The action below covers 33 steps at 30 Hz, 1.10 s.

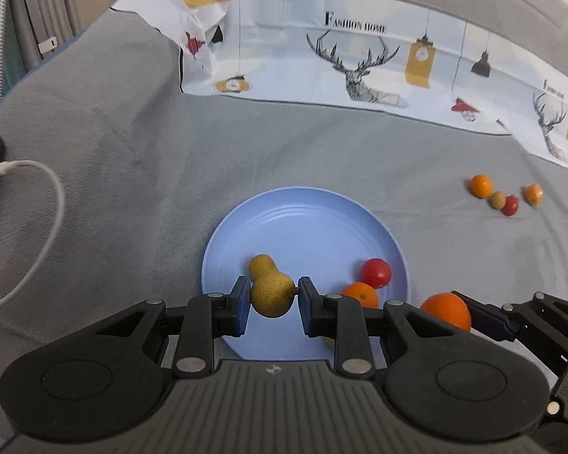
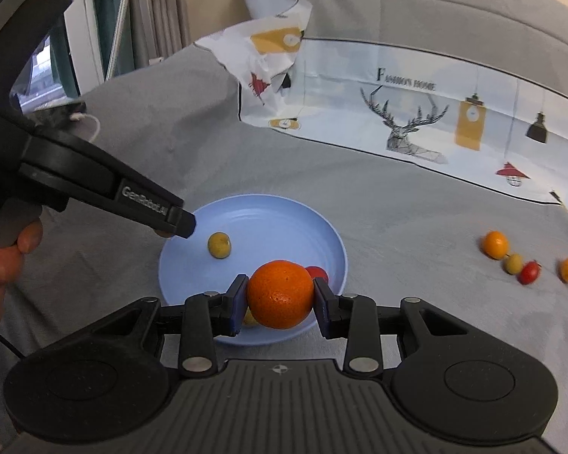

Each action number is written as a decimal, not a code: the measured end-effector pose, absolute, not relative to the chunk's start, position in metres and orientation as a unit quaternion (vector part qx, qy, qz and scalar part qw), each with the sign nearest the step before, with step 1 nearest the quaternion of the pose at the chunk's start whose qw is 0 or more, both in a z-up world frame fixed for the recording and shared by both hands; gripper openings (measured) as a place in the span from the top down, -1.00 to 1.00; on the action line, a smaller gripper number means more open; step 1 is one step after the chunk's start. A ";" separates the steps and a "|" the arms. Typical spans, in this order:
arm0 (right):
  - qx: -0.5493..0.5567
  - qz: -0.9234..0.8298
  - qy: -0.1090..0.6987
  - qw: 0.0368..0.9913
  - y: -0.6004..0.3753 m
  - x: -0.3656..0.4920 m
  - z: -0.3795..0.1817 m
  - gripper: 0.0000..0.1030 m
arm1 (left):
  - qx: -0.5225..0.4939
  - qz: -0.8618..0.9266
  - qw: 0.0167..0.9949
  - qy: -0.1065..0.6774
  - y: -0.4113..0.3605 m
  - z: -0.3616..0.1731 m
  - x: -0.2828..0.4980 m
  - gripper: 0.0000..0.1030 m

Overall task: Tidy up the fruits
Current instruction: 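Open both tools to drop the plum and orange onto the plate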

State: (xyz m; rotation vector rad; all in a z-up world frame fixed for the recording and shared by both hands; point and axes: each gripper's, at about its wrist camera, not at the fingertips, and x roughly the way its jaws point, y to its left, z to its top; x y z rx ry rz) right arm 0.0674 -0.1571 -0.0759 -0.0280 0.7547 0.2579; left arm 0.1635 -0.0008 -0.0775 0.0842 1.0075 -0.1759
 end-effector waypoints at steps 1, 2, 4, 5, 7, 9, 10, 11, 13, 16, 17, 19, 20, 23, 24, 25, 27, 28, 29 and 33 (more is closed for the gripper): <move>-0.018 0.127 0.370 0.920 -0.157 0.073 -0.081 0.26 | 0.042 -0.082 0.870 0.485 -0.001 -0.082 0.168 0.42; -0.021 0.128 0.373 0.919 -0.155 0.078 -0.085 0.26 | 0.042 -0.080 0.868 0.488 -0.001 -0.086 0.172 0.42; -0.023 0.129 0.378 0.916 -0.154 0.089 -0.093 0.26 | 0.041 -0.076 0.865 0.494 0.000 -0.091 0.179 0.42; -0.023 0.130 0.381 0.915 -0.152 0.095 -0.097 0.26 | 0.042 -0.074 0.864 0.496 0.001 -0.094 0.183 0.42; -0.026 0.131 0.382 0.914 -0.149 0.104 -0.102 0.26 | 0.045 -0.074 0.865 0.494 0.002 -0.096 0.187 0.37; -0.027 0.137 0.381 0.914 -0.146 0.112 -0.104 0.25 | 0.041 -0.079 0.870 0.485 0.004 -0.094 0.190 -0.21; -0.030 0.141 0.380 0.914 -0.145 0.116 -0.105 0.17 | 0.035 -0.081 0.874 0.477 0.005 -0.091 0.189 -0.71; -0.033 0.145 0.378 0.914 -0.144 0.118 -0.106 0.05 | 0.032 -0.079 0.881 0.465 0.006 -0.088 0.188 -0.95; -0.045 0.154 0.374 0.914 -0.141 0.121 -0.104 -0.41 | 0.037 -0.076 0.891 0.446 0.005 -0.081 0.183 -0.99; -0.064 0.152 0.367 0.915 -0.140 0.116 -0.098 -0.61 | 0.046 -0.083 0.891 0.444 0.002 -0.073 0.176 -0.99; -0.065 0.150 0.369 0.915 -0.142 0.112 -0.095 -0.64 | 0.046 -0.085 0.891 0.443 0.002 -0.070 0.170 -0.99; -0.058 0.146 0.378 0.912 -0.146 0.101 -0.089 -0.70 | 0.047 -0.090 0.892 0.441 0.002 -0.062 0.156 -0.99; -0.053 0.144 0.381 0.912 -0.148 0.096 -0.086 -0.72 | 0.047 -0.091 0.892 0.439 0.002 -0.058 0.148 -0.99; -0.038 0.134 0.397 0.907 -0.155 0.072 -0.078 -0.77 | 0.044 -0.098 0.895 0.434 0.002 -0.043 0.120 -0.99; -0.033 0.129 0.402 0.906 -0.157 0.063 -0.074 -0.80 | 0.041 -0.099 0.895 0.432 0.003 -0.038 0.110 -0.99; -0.028 0.124 0.406 0.905 -0.159 0.054 -0.071 -0.81 | 0.037 -0.101 0.896 0.431 0.002 -0.033 0.099 -0.99; -0.017 0.116 0.409 0.905 -0.161 0.038 -0.063 -0.84 | 0.031 -0.103 0.896 0.431 0.001 -0.025 0.082 -0.99; -0.012 0.111 0.408 0.906 -0.163 0.029 -0.058 -0.87 | 0.028 -0.104 0.896 0.430 0.000 -0.022 0.073 -0.99; -0.009 0.106 0.406 0.908 -0.163 0.020 -0.053 -0.88 | 0.027 -0.106 0.897 0.428 -0.001 -0.018 0.064 -0.99; -0.008 0.096 0.385 0.918 -0.166 -0.011 -0.033 -0.92 | 0.040 -0.113 0.904 0.409 -0.005 -0.006 0.031 -0.99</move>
